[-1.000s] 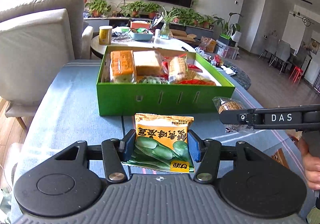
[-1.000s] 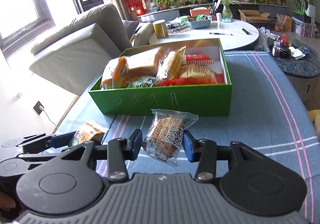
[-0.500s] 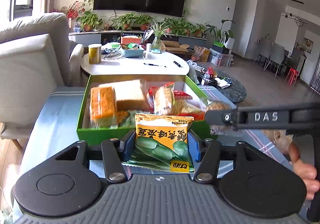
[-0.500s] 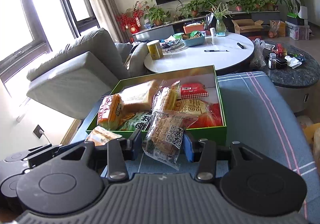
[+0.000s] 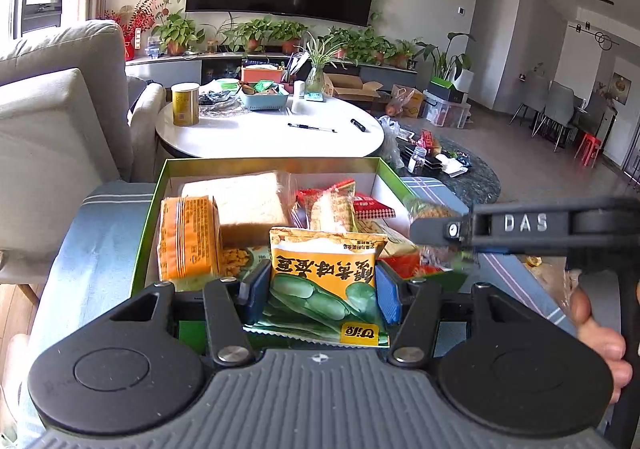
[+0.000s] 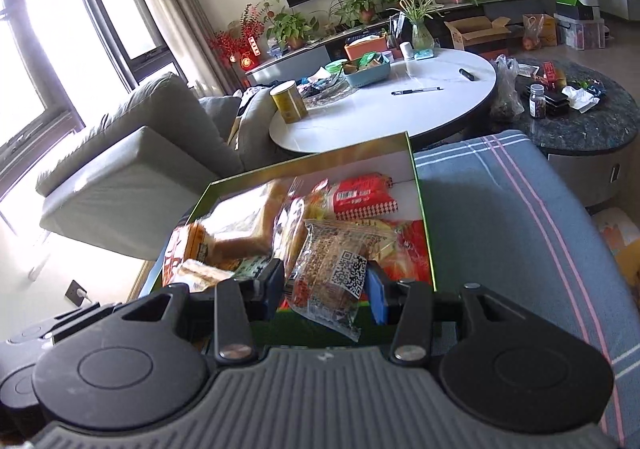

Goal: Organize snacks
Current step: 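Carry both held bags over the green box, then lower both bags into the green box and open both grippers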

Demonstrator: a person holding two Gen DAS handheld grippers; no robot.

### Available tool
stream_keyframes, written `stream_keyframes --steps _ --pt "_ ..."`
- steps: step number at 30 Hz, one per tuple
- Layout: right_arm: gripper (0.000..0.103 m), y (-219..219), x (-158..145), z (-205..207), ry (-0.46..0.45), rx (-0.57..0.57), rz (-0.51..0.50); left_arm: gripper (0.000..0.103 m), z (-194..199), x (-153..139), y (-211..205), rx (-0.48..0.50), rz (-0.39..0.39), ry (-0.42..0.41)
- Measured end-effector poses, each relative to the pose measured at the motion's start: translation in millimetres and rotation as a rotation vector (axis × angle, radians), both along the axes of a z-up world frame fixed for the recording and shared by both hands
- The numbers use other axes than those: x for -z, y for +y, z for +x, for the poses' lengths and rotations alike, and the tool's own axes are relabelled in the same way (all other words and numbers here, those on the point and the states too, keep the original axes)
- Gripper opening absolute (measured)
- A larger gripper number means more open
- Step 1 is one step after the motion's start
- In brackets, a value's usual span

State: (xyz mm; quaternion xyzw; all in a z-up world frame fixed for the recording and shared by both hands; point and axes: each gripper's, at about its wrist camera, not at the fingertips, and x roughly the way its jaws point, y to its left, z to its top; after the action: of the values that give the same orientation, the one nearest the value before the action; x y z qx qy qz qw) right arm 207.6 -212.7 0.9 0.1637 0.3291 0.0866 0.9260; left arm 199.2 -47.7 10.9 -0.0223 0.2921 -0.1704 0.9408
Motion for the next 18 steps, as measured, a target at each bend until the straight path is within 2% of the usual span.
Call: stream_keyframes --steps 13,14,15,16,18 --pt "0.067 -10 7 78 0.016 0.066 0.011 0.051 15 1 4 0.0 -0.003 -0.002" --pt "0.068 -12 8 83 0.016 0.072 0.016 0.051 16 1 4 0.001 -0.001 -0.003" --pt "0.077 -12 9 87 0.018 0.08 0.024 0.051 18 0 4 0.001 0.0 -0.004" --pt "0.08 -13 11 91 0.022 0.093 0.032 0.051 20 0 4 0.001 0.001 -0.006" --pt "0.08 -16 11 92 0.013 0.129 0.032 0.051 23 -1 3 0.003 0.003 -0.007"
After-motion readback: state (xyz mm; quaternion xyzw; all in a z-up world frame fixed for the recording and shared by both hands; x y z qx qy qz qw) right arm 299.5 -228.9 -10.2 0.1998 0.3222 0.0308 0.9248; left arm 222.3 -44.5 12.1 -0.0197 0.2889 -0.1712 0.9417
